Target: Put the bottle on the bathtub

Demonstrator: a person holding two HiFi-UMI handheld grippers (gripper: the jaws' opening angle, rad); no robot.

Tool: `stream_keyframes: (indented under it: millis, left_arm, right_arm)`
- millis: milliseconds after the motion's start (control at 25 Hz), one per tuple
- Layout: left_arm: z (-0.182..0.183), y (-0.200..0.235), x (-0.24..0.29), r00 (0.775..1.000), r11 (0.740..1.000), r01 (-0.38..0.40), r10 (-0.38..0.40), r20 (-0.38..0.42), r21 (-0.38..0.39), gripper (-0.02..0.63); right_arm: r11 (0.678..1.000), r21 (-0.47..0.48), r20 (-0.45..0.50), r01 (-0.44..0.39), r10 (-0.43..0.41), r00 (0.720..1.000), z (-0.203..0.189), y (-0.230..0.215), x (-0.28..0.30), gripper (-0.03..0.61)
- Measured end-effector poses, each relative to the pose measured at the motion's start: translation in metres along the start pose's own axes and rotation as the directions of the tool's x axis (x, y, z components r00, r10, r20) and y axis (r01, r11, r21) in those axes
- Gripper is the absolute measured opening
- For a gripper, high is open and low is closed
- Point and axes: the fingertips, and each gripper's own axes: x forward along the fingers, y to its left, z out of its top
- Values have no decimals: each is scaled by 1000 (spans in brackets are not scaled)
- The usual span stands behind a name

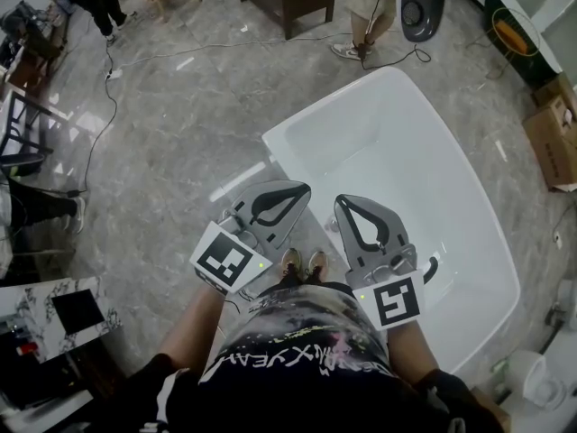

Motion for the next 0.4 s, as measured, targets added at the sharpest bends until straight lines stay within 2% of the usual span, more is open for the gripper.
stream_keyframes:
  millis: [400]
  left_arm:
    - [0, 0, -2, 1000, 1000, 0, 0, -5, -3, 14]
  right_arm:
    - [1000, 4, -6, 6, -6, 1000, -2, 1, 1, 0]
